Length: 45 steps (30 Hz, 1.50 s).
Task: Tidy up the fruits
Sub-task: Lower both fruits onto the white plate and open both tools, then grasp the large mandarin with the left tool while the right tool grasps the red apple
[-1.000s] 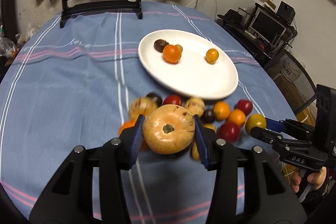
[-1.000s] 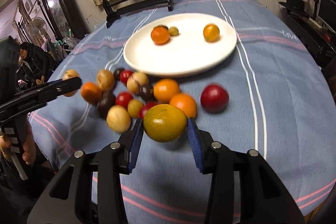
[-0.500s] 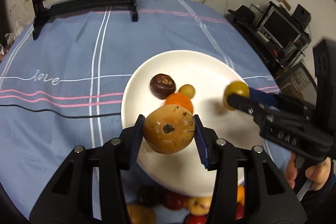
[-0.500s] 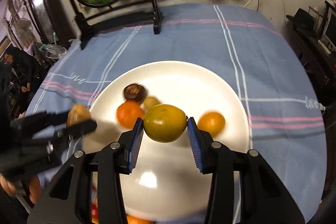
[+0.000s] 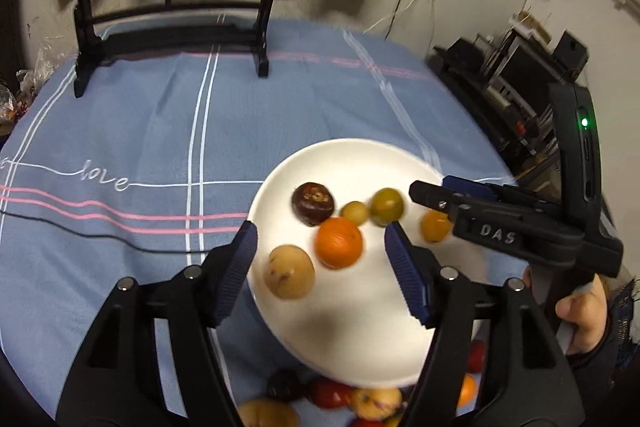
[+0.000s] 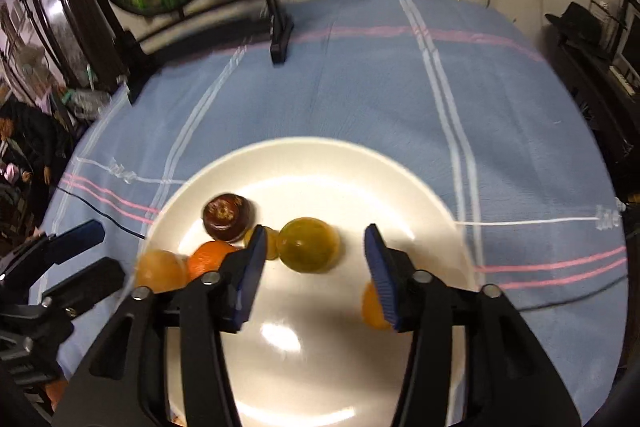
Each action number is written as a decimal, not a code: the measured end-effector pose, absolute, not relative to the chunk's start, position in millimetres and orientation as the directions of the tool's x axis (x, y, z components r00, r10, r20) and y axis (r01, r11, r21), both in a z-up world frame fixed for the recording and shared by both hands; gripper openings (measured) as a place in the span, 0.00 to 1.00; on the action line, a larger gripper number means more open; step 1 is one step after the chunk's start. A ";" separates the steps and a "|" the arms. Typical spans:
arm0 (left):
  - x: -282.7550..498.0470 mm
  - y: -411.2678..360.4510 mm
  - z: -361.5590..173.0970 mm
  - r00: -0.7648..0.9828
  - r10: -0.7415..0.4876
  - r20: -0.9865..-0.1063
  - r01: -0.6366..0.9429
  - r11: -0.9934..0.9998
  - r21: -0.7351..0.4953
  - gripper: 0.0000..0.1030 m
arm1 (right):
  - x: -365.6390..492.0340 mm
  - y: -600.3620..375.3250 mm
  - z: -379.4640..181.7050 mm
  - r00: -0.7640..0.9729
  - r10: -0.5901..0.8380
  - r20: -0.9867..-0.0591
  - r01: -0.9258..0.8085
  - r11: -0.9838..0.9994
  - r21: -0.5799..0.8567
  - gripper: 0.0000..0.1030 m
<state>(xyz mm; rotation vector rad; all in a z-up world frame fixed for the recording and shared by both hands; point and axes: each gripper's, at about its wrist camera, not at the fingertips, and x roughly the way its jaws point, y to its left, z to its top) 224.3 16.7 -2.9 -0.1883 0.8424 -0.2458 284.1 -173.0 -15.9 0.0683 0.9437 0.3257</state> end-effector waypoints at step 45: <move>39.0 69.0 -58.1 0.654 -0.192 -0.732 0.052 0.977 -0.209 0.74 | 99.6 -228.2 -72.4 0.588 0.264 -0.765 -0.153 0.965 0.215 0.38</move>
